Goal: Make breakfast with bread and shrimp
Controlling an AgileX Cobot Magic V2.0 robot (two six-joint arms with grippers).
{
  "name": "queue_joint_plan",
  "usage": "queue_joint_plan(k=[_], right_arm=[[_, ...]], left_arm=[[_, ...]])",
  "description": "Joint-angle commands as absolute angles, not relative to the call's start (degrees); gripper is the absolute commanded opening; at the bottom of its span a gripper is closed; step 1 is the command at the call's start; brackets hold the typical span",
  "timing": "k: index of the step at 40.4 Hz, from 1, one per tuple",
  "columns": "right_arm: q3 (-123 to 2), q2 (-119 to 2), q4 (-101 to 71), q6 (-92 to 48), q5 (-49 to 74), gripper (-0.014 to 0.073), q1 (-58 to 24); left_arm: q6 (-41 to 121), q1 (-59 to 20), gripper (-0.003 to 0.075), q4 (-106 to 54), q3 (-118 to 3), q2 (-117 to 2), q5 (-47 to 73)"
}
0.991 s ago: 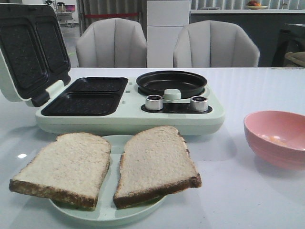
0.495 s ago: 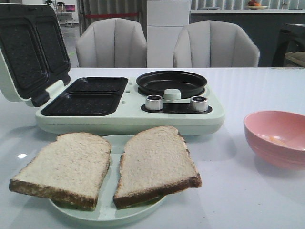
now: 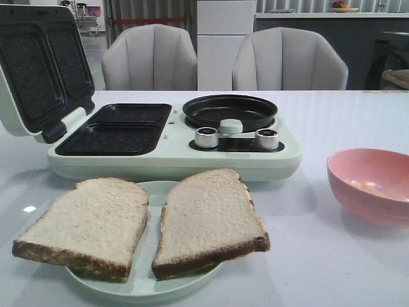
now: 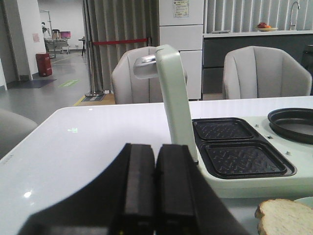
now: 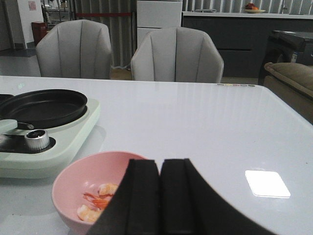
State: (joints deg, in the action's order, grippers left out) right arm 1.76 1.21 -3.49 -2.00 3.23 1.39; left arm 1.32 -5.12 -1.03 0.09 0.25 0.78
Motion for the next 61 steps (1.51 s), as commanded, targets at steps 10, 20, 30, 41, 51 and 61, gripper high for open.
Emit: queue_joint_plan(k=[10, 20, 30, 41, 51, 61], right_arm=[[-5.86, 1.76, -4.99, -2.48, -4.38, 0.0036, 1.34], [-25.12, -3.69, -5.03, -2.48, 8.81, 0.0036, 1.34], [-40.63, -16.88, -5.03, -2.48, 26.13, 0.0036, 1.34], [-40.85, -25.62, -5.03, -2.48, 36.18, 0.0036, 1.34], [-40.85, -32.16, -5.03, -2.48, 41.23, 0.0036, 1.34], [-40.85, -35.02, -5.07, -2.48, 41.85, 0.0085, 1.34]], left_arm=[[1.05, -4.96, 0.0101, -0.84, -5.70, 1.20, -6.35], [1.05, -4.96, 0.0101, 0.00, -24.25, -3.07, 7.04], [1.05, -4.96, 0.0101, 0.00, -38.36, -14.74, 25.51], [1.05, -4.96, 0.0101, 0.00, -36.85, -22.31, 32.73], [1.05, -4.96, 0.0101, -0.63, -33.93, -25.54, 37.71], [1.05, -4.96, 0.0105, -0.76, -31.76, -25.91, 37.28]])
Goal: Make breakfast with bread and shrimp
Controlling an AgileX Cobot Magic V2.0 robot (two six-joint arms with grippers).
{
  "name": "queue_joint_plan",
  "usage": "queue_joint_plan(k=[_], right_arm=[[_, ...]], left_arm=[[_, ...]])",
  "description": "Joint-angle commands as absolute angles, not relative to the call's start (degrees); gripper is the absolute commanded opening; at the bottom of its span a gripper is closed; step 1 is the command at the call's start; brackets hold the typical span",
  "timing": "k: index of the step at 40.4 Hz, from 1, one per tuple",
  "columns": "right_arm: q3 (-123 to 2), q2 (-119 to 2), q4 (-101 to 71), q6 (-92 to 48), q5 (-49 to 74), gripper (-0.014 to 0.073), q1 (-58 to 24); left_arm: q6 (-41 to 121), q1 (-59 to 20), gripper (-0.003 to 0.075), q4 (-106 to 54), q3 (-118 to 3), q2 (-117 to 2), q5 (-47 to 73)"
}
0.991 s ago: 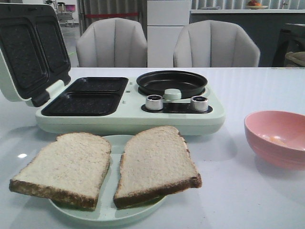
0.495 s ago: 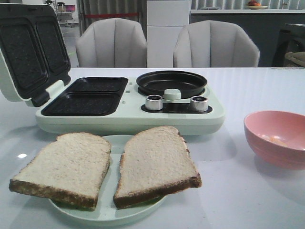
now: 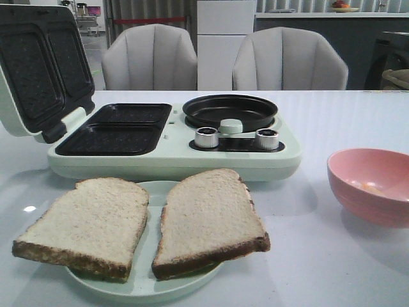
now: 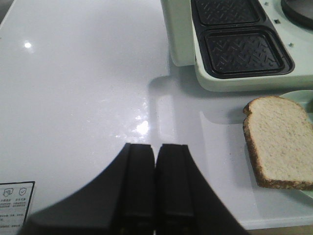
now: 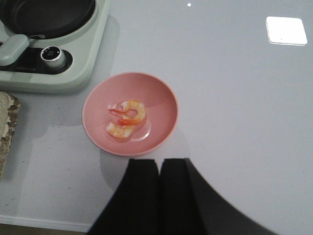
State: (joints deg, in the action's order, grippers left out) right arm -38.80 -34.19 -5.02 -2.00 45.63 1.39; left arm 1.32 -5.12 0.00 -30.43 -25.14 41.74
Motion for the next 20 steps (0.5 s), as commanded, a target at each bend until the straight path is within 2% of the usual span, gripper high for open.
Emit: queue_joint_plan(k=[1, 3, 5, 8, 9, 11, 14, 20], right_arm=[[-40.85, -35.13, -5.07, -2.48, 41.79, 0.0124, 1.34], [-40.85, -35.19, -5.07, -2.48, 41.74, 0.0216, 1.34], [-40.85, -35.19, -5.07, -2.48, 41.54, 0.0328, 1.34], [-40.85, -35.19, -5.07, -2.48, 41.21, 0.0481, 1.34], [-40.85, -35.19, -5.07, -2.48, 41.21, 0.0508, 1.34], [-40.85, -35.25, -5.07, -2.48, 41.13, 0.0548, 1.34], [-40.85, -35.25, -5.07, -2.48, 41.34, 0.0559, 1.34], [-40.85, -35.25, -5.07, -2.48, 41.34, 0.0559, 1.34]], left_arm=[[1.05, -4.96, 0.0117, -0.76, -31.76, -25.91, 37.28], [1.05, -4.96, 0.0172, -0.87, -31.76, -25.91, 37.16], [1.05, -4.96, 0.0272, -0.96, -31.72, -25.91, 36.64], [1.05, -5.06, 0.0485, -0.96, -31.72, -26.05, 35.70], [1.05, -5.06, 0.0554, -1.13, -31.72, -26.19, 35.49], [1.05, -5.86, 0.0638, -1.25, -31.72, -26.77, 35.22], [2.81, -8.50, 0.0680, -1.25, -31.72, -28.34, 34.98], [10.71, -16.89, 0.0676, 0.00, -31.72, -33.05, 34.31]])
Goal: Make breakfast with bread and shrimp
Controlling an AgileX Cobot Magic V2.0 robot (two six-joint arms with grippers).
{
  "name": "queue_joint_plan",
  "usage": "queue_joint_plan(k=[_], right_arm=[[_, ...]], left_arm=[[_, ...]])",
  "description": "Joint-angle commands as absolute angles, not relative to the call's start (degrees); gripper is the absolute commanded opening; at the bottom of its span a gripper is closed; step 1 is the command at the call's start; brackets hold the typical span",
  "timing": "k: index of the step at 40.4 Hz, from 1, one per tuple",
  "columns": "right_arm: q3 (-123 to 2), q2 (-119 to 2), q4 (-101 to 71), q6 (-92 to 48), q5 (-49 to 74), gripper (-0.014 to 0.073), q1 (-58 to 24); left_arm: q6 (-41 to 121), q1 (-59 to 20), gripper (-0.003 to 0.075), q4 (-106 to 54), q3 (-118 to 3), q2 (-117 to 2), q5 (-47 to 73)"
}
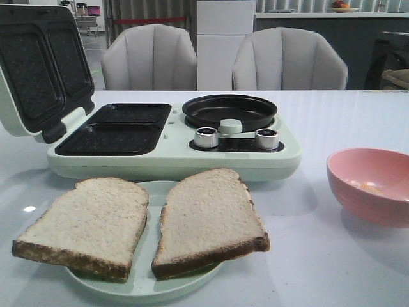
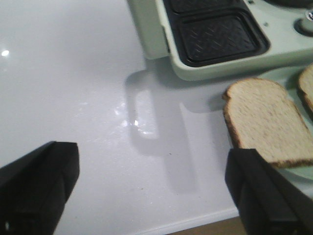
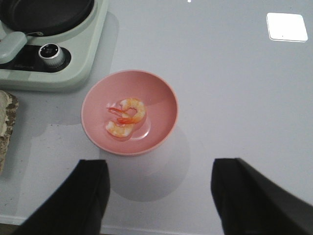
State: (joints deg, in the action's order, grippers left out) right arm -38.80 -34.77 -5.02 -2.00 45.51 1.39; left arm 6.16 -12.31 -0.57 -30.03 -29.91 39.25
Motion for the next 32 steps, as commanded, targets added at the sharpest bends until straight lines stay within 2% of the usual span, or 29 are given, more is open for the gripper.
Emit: queue_joint_plan(k=[1, 13, 18, 24, 32], right_arm=[[-40.85, -35.25, -5.07, -2.48, 41.34, 0.0559, 1.34], [-40.85, -35.25, -5.07, -2.48, 41.39, 0.0559, 1.34], [-40.85, -35.25, -5.07, -2.48, 41.39, 0.0559, 1.34], [-40.85, -35.25, -5.07, -2.48, 41.45, 0.0559, 1.34], [-40.85, -35.25, -5.07, -2.48, 41.45, 0.0559, 1.34]], left_arm=[[11.77, -18.92, 0.0676, 0.42, -31.72, -33.87, 34.31], [10.99, -42.91, 0.0676, 20.29, -28.06, -46.94, 33.63], [-4.42, -52.19, 0.0663, 39.94, -25.67, -52.05, 34.67], [-23.91, -59.72, 0.0619, 60.53, -25.00, -58.21, 37.91], [-27.86, -63.29, 0.0601, 69.61, -25.00, -67.07, 37.94]])
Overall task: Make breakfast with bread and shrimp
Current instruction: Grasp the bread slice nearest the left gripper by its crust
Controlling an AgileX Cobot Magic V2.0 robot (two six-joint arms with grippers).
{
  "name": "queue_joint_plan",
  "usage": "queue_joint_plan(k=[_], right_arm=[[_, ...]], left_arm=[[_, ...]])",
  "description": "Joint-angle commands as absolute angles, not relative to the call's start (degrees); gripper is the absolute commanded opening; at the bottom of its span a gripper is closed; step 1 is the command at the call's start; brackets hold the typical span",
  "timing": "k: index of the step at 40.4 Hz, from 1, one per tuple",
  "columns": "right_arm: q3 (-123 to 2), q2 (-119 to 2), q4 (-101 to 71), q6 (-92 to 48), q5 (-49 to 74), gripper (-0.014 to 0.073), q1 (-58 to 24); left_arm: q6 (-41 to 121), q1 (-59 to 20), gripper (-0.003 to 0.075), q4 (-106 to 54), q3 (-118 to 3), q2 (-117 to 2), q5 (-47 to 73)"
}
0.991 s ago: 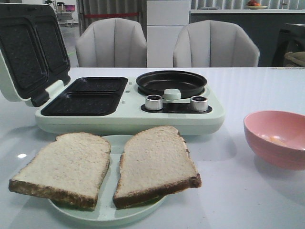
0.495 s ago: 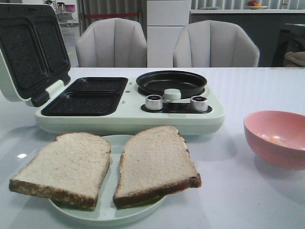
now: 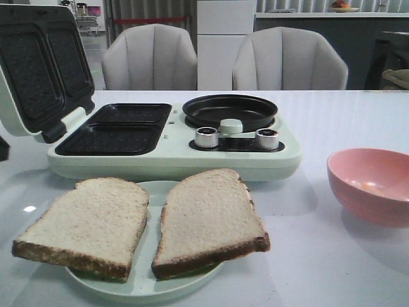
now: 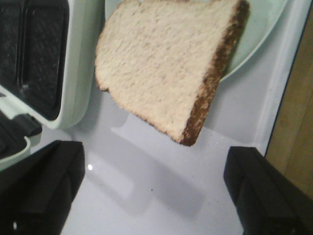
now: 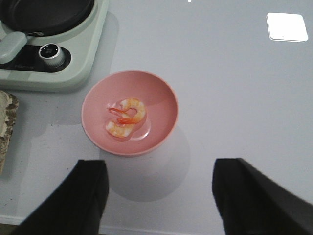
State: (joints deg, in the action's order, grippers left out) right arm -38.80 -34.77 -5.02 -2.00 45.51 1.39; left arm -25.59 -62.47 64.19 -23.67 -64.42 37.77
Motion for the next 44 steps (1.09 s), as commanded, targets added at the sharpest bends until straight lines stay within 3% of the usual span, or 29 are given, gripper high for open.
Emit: queue_joint_plan(k=[1, 9, 28, 44], right_arm=[[-40.85, -35.25, -5.07, -2.48, 41.45, 0.0559, 1.34], [-40.85, -35.25, -5.07, -2.48, 41.45, 0.0559, 1.34], [-40.85, -35.25, -5.07, -2.48, 41.45, 0.0559, 1.34], [-40.85, -35.25, -5.07, -2.48, 41.45, 0.0559, 1.34]], left_arm=[[-27.86, -63.29, 0.0601, 69.90, -25.00, -68.05, 37.94], [-30.96, -63.29, 0.0588, 78.57, -25.00, -76.49, 37.94], [-45.07, -63.29, 0.0393, 93.68, -25.11, -87.53, 42.66], [-46.70, -63.29, 0.0121, 93.56, -25.11, -88.12, 46.31]])
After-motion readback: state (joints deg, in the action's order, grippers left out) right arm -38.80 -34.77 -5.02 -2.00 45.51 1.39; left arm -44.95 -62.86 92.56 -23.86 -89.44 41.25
